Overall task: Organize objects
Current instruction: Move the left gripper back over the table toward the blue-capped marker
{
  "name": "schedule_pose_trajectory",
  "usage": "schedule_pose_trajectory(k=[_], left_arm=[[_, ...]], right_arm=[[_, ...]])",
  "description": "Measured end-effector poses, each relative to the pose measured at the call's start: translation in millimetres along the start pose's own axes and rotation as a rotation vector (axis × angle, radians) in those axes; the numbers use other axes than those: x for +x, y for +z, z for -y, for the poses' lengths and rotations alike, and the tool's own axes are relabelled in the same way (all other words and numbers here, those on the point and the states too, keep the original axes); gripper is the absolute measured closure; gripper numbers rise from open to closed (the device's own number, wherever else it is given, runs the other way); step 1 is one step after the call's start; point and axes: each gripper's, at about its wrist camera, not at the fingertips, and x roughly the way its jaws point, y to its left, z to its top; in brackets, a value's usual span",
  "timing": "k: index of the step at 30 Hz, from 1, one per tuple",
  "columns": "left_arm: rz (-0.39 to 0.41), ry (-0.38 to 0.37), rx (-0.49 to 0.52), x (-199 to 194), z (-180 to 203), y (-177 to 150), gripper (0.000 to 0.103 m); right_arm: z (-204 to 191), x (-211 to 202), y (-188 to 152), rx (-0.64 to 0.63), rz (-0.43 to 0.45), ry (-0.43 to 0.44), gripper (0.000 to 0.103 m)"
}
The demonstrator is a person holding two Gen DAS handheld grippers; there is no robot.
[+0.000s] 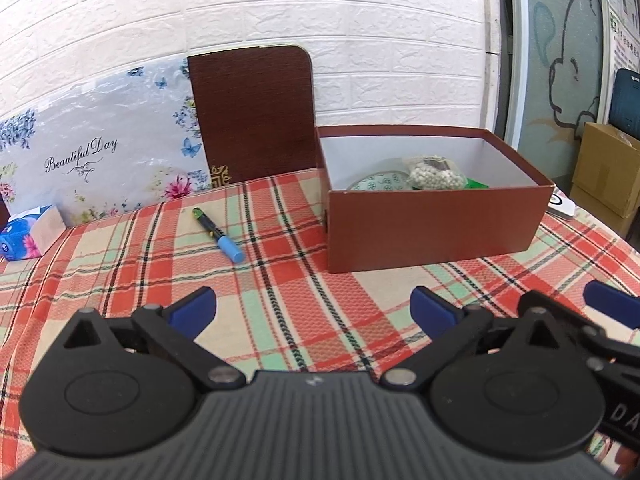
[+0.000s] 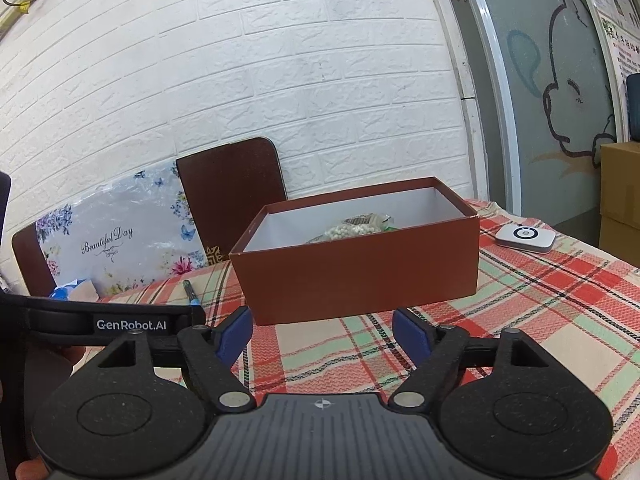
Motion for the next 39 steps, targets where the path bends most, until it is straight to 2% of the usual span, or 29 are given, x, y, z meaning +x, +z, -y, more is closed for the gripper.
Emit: schedule_pose_trajectory(k=[10,22,32,39], left_arm=[[0.007,0.013,0.007,0,-5,-6,0.0],[-0.011,-0.002,-0.003,10,-13,-12,0.0],[-0.051,0.002,-0.05,31,-35,-21,0.0],[-0.082,0.047,-0.114,53,-72,-29,0.0]], right_arm=[[-11,-2,-3,-0.042,0.023,-0.006,0.024],[-21,5,-9,-0.067,-0.007,-0.012,0.023],[-35,21,-17,-0.125,-0.064,-0.003,0.022],[-61,44,-30,-0.212,-0.155,0.056,0.022]])
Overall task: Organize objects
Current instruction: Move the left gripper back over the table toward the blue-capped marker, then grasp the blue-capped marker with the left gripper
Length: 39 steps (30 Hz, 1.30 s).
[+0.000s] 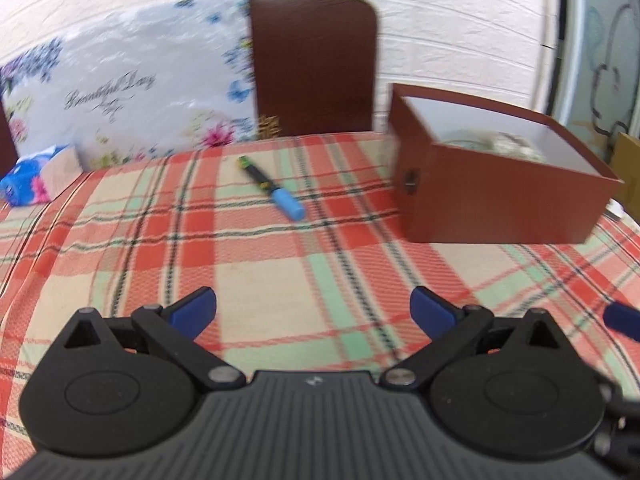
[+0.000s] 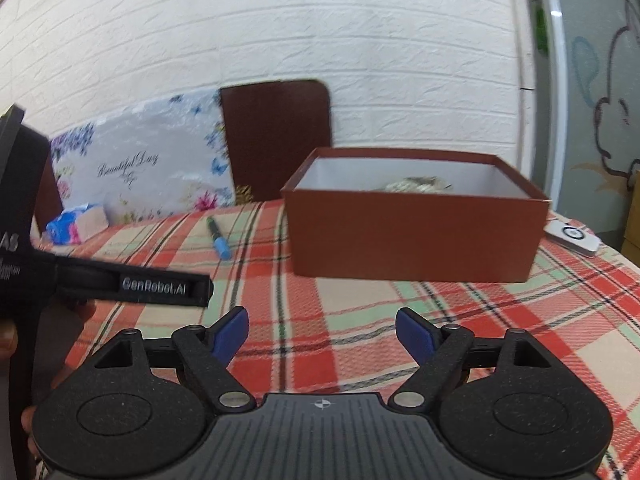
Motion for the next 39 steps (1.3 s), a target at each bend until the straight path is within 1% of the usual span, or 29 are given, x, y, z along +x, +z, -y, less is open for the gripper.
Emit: schedule_pose_trajectory(k=[4,8,11,13,14,15,16,18,21,23,26,27,28,30,33,35,39], left_arm=[[-0.02,0.073,-0.041,18,-36,-1,0.0],[-0.034,0.183,-0.071,39,-80,1,0.0],[-0.048,0.281,-0.089,54,-115,1,0.0],[-0.077,0.324,-0.126,67,-140,-4,0.0],[-0.072,0.313,-0.155,71,-153,-9,0.0],[-0.046,0.256,-0.217,72,-167,-13,0.0],[-0.028,0.243,-0.255,70,-176,-14,0.0],[-0.025,0.263,-0.247,72,-177,-13,0.0],[-0.011,0.266,-0.243,72,-175,-14,0.0],[-0.002,0.265,-0.248,73,-175,-14,0.0],[0.001,0.27,-0.242,74,-173,-15,0.0],[0.002,0.27,-0.242,74,-173,-15,0.0],[0.002,0.27,-0.243,74,-173,-15,0.0],[0.003,0.27,-0.244,74,-174,-15,0.0],[0.002,0.269,-0.243,74,-174,-15,0.0],[0.002,0.269,-0.243,74,-174,-15,0.0],[-0.001,0.272,-0.237,74,-173,-14,0.0]], right_arm=[[-23,20,-3,-0.078,-0.067,0.067,0.022],[-44,52,-2,-0.139,-0.153,0.146,0.024],[-61,87,7,-0.185,-0.173,0.165,0.024],[-74,118,13,-0.217,-0.179,0.16,0.026],[-81,134,16,-0.236,-0.184,0.152,0.026],[-86,149,19,-0.252,-0.178,0.141,0.026],[-91,161,24,-0.259,-0.161,0.14,0.024],[-100,185,36,-0.269,-0.15,0.138,0.022],[-112,216,49,-0.3,-0.133,0.107,0.017],[-114,232,56,-0.287,-0.135,0.104,0.014],[-115,253,65,-0.245,-0.152,0.113,0.015],[-115,255,66,-0.231,-0.153,0.13,0.029],[-116,254,67,-0.227,-0.148,0.165,0.057],[-126,246,62,-0.276,-0.142,0.199,0.084],[-133,221,49,-0.341,-0.13,0.223,0.084],[-127,201,41,-0.331,-0.138,0.245,0.084],[-98,149,18,-0.298,-0.161,0.277,0.084]])
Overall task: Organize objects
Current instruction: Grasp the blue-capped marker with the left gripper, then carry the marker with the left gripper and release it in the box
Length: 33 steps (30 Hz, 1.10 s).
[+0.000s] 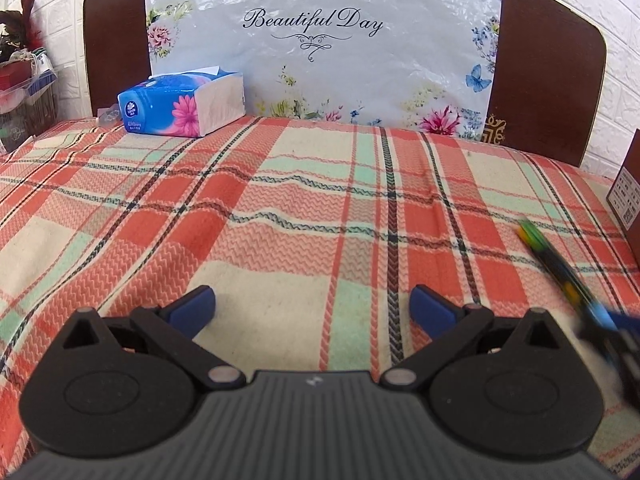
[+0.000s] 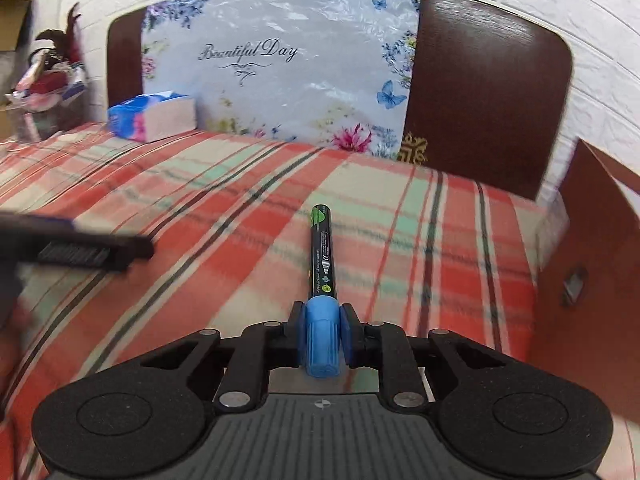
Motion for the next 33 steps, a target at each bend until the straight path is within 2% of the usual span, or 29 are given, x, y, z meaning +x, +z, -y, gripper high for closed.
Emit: schedule_pose_trajectory(k=[3,5,7,9,10,11,12,14,16,18,19,21,24,29,33], left_arm=[[-0.014,0.008,0.021,-3,5,1,0.0],[-0.049,-0.019,0.017,-10,11,1,0.0],[-0.086,-0.124,-0.009,-27,24,-2,0.0],[-0.136,-0.292,-0.032,-46,45,-4,0.0],[-0.174,-0.382,-0.043,-52,57,-4,0.004],[-0.22,-0.462,-0.05,-55,69,-5,0.012],[-0.27,-0.513,-0.053,-57,82,-6,0.016],[-0.34,-0.558,-0.047,-57,106,-11,0.02],[-0.337,-0.536,0.0,-61,126,-15,0.02],[-0.357,-0.561,0.017,-63,140,-17,0.044],[-0.381,-0.585,0.017,-63,146,-17,0.063],[-0.405,-0.601,-0.007,-66,156,-17,0.068],[-0.363,-0.62,0.015,-80,172,-3,0.072],[-0.199,-0.673,0.129,-110,217,47,0.072],[-0.126,-0.689,0.192,-104,260,84,0.072]], right_arm=[[11,-39,-30,0.066,-0.008,0.012,0.084],[19,-64,-48,0.126,-0.006,0.015,0.084],[28,-77,-59,0.178,-0.002,0.021,0.084],[37,-83,-64,0.245,-0.001,0.041,0.084],[40,-84,-65,0.278,0.001,0.053,0.084],[41,-85,-66,0.305,0.002,0.062,0.084],[42,-86,-67,0.325,0.006,0.069,0.084],[44,-90,-69,0.356,0.025,0.089,0.084],[45,-101,-72,0.369,0.066,0.109,0.084],[47,-110,-72,0.352,0.113,0.129,0.085],[46,-114,-72,0.339,0.129,0.128,0.084],[49,-117,-71,0.33,0.138,0.103,0.084],[61,-129,-67,0.346,0.197,0.092,0.084],[84,-147,-36,0.319,0.363,-0.016,0.084],[113,-137,-7,0.349,0.42,-0.09,0.084]])
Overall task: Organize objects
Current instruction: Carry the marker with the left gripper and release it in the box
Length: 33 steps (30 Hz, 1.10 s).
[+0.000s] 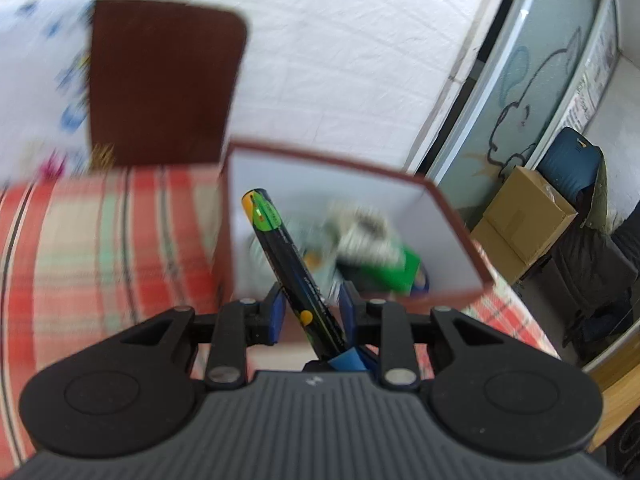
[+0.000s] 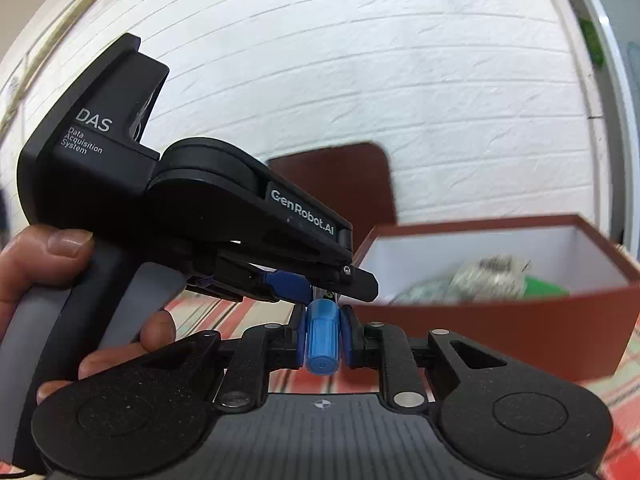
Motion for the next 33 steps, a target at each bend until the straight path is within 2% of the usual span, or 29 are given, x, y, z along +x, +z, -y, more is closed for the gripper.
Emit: schedule_pose_trajectory(k=[4,8,10,12,16,19,24,26,33], left_arm=[[-0.015,0.024,0.034,40,3,32,0.072],[-0.042,0.093,0.078,81,-3,49,0.069],[-0.038,0.162,0.108,97,-6,54,0.068],[-0.027,0.163,0.144,102,-9,55,0.068],[-0.01,0.174,0.209,98,-1,46,0.061],[0.022,0.188,0.214,83,3,37,0.05],[0.047,0.204,0.229,53,15,19,0.049],[0.058,0.228,0.242,38,23,10,0.039],[0.068,0.261,0.275,3,41,-17,0.036]], right_arm=[[21,39,14,0.04,-0.014,-0.043,0.084],[38,79,13,0.067,-0.067,-0.077,0.083],[47,95,9,0.063,-0.097,-0.093,0.073],[48,101,5,0.048,-0.098,-0.109,0.069],[46,84,2,0.032,-0.055,-0.12,0.059],[46,64,0,0.024,-0.02,-0.138,0.058],[45,23,-6,0.03,0.012,-0.169,0.056],[44,11,-7,0.035,0.017,-0.179,0.055],[45,-22,-10,0.046,0.023,-0.205,0.054]])
